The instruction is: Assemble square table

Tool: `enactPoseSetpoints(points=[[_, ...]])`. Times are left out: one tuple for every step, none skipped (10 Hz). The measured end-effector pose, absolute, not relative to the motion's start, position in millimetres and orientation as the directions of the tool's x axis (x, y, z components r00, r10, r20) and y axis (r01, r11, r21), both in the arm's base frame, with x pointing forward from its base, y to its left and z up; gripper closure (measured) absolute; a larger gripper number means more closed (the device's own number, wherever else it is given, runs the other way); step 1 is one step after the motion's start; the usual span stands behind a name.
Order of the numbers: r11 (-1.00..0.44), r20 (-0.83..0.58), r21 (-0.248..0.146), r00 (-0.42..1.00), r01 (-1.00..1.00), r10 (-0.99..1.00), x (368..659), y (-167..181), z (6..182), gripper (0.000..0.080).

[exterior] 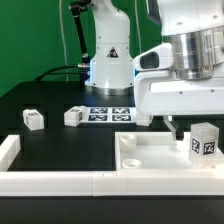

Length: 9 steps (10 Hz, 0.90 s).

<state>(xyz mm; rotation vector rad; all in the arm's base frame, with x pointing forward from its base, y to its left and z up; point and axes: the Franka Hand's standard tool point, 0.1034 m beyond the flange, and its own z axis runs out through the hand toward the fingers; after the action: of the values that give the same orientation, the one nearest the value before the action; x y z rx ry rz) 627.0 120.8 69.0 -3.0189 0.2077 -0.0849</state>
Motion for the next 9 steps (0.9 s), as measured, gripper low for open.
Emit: enactPoseSetpoints(points=[[-0.995, 0.074, -0.103, 0.997, -0.018, -0.025, 627.8, 125.5, 69.6, 0.0151], [-0.995, 0.096, -0.103, 0.995, 0.009, -0.001, 627.8, 128.0, 68.9, 0.0151], [-0.994, 0.09, -0.108, 0.995, -0.029, -0.039, 627.3, 127.7, 68.3, 0.0236], [-0.994, 0.091, -0.107, 0.995, -0.022, -0.032, 627.3, 127.4, 68.0, 0.0374], [-0.991, 0.084, -0.111, 0.993, -0.077, -0.087, 627.2, 125.7, 67.5, 0.0374], [-0.978, 0.072, -0.114, 0.981, -0.174, -0.183, 626.9, 121.0, 65.9, 0.0502], [-0.967, 0.065, -0.118, 0.97, -0.227, -0.236, 626.8, 121.6, 65.8, 0.0502], [-0.949, 0.057, -0.124, 0.953, -0.289, -0.297, 626.8, 121.3, 65.7, 0.0502], [-0.924, 0.045, -0.132, 0.929, -0.36, -0.368, 627.1, 120.4, 65.8, 0.0503]])
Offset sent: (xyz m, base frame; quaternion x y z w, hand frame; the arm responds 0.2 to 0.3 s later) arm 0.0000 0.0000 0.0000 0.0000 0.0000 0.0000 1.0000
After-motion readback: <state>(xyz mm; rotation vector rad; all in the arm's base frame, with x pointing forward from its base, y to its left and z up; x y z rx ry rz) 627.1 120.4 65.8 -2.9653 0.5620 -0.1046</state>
